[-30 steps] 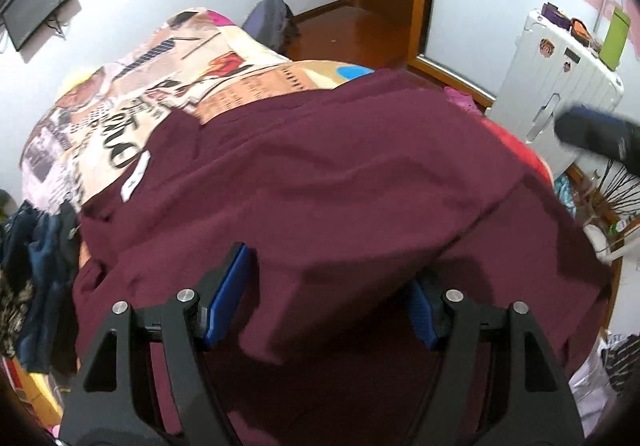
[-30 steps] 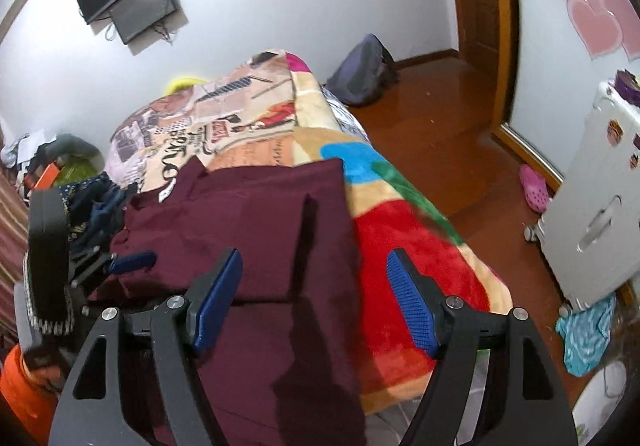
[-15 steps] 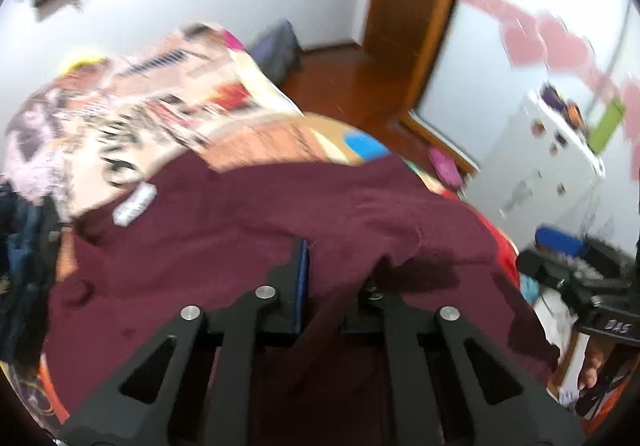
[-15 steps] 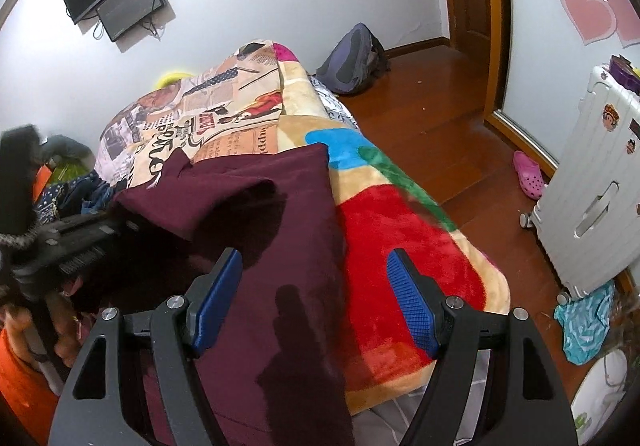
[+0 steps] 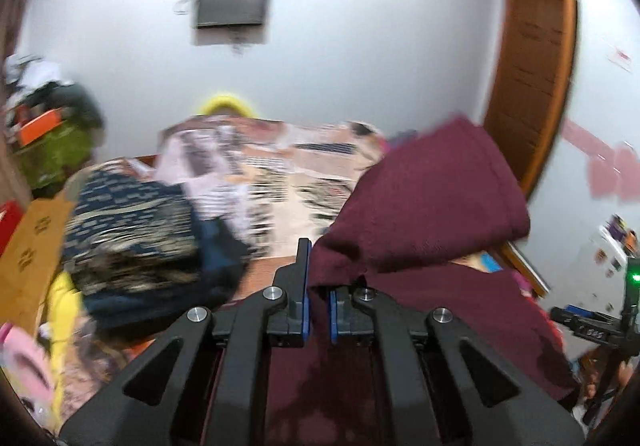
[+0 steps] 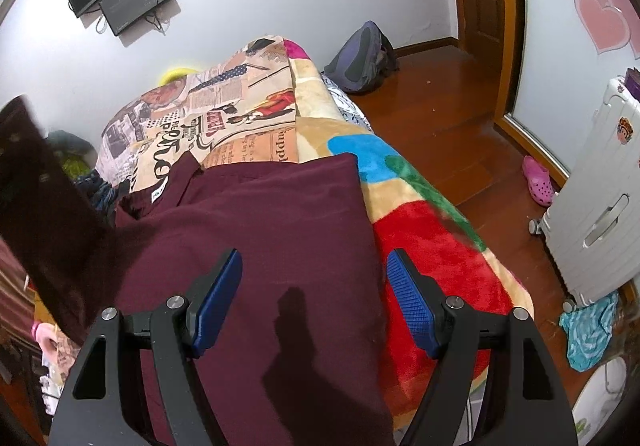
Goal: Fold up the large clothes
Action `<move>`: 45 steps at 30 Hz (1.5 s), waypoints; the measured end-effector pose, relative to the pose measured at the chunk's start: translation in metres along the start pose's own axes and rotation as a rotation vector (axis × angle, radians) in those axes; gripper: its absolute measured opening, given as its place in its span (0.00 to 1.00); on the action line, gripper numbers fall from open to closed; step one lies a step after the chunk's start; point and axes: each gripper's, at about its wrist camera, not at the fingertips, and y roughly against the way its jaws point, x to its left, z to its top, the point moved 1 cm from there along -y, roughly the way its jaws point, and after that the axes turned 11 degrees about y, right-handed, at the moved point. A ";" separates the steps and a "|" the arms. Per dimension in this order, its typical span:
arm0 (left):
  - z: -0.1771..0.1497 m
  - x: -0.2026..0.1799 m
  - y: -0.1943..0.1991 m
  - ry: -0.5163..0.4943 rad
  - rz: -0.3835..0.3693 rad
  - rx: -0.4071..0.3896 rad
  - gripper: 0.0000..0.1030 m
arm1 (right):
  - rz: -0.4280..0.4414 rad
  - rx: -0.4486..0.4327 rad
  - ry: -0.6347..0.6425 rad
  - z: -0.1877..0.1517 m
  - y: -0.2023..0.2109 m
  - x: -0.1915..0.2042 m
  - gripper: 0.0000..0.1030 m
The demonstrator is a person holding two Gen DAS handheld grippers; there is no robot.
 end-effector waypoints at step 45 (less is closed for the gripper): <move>-0.153 0.278 -0.128 0.635 -0.029 0.678 0.70 | 0.078 0.133 -0.014 0.020 -0.044 -0.016 0.70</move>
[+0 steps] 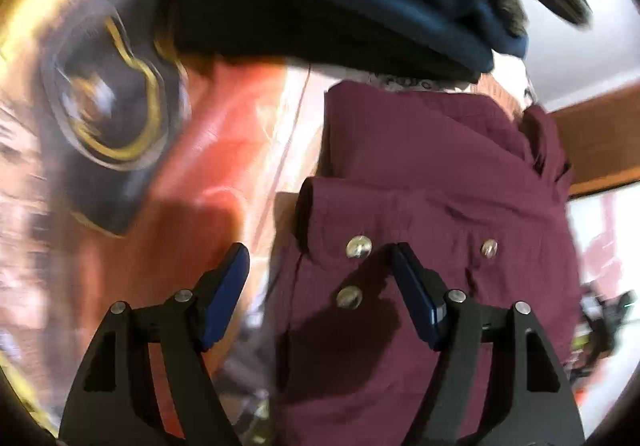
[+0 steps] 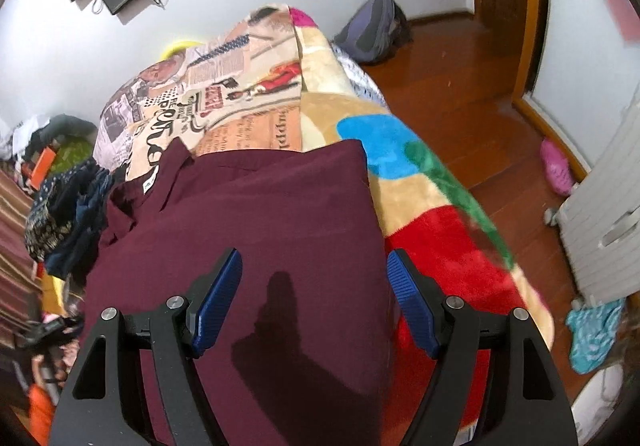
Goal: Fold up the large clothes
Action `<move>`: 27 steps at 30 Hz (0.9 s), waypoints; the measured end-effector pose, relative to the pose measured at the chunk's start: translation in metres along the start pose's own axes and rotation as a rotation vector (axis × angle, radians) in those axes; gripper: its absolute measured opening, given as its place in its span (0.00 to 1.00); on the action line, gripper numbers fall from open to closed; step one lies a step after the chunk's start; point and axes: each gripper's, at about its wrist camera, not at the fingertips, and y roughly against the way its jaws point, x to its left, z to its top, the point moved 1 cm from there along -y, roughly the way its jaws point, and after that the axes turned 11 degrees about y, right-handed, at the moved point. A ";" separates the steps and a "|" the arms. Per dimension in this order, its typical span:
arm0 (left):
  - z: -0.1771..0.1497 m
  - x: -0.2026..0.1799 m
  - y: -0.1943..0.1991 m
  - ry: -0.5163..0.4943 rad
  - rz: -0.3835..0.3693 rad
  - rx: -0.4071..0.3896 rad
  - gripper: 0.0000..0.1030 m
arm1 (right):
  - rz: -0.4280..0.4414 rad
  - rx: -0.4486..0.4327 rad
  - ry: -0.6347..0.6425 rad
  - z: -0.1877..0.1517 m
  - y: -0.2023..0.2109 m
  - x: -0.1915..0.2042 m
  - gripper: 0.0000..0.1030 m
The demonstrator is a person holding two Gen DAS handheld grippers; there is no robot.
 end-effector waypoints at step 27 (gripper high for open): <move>-0.023 -0.126 0.055 -0.335 0.054 -0.338 0.15 | 0.134 -0.094 -0.073 0.045 0.000 -0.003 0.11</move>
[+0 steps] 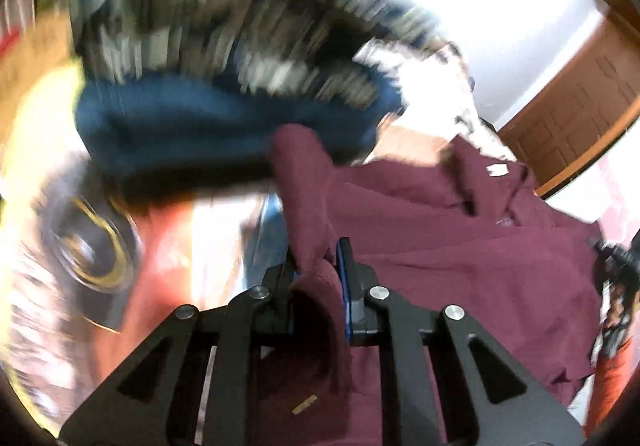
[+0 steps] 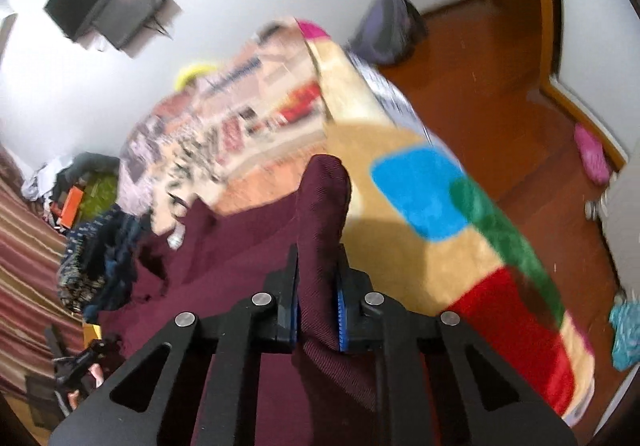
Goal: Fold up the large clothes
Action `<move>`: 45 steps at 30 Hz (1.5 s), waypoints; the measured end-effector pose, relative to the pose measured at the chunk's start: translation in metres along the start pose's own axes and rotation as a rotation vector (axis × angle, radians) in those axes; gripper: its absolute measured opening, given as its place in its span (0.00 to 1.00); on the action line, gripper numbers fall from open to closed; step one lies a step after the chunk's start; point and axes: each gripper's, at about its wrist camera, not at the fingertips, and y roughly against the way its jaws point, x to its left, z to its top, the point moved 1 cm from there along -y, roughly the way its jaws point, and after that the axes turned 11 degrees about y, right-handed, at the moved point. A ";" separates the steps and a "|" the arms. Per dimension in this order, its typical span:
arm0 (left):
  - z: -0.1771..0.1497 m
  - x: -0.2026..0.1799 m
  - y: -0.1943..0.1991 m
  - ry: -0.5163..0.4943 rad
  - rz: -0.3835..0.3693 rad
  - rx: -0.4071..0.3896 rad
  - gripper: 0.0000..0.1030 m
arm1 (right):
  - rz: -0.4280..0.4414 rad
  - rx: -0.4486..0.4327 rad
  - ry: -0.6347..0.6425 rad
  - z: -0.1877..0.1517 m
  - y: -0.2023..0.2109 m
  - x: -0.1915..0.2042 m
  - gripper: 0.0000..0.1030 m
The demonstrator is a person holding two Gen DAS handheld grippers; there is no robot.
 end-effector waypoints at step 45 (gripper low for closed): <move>0.073 -0.040 0.042 -0.170 0.251 -0.148 0.59 | -0.183 -0.066 0.434 0.049 0.001 0.058 0.60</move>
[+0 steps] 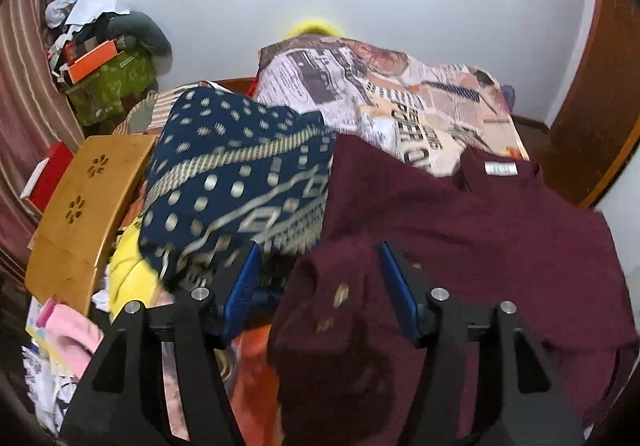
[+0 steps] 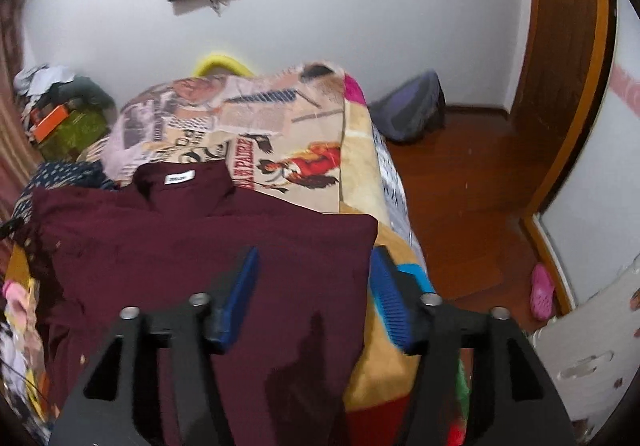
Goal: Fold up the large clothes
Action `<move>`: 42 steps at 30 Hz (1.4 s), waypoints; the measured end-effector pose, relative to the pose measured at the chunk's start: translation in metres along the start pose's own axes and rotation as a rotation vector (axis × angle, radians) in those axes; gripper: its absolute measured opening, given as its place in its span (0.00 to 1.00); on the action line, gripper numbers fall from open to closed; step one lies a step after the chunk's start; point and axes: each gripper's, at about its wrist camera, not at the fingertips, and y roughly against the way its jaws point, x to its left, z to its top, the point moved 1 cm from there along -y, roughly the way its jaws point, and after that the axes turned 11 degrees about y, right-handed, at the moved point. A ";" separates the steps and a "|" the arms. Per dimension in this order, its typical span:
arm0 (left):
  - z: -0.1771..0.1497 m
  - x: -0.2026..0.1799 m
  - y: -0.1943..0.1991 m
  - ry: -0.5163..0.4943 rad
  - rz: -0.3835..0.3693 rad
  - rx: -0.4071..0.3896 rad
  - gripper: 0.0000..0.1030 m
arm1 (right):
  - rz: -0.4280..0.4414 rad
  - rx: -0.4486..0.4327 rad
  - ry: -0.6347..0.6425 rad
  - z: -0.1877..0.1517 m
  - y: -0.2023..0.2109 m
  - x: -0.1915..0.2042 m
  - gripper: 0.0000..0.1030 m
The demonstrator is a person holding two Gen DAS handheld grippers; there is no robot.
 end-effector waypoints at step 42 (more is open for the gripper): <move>-0.210 0.075 -0.060 0.489 -0.311 0.413 0.73 | 0.239 0.234 -0.438 -0.172 0.026 0.077 0.74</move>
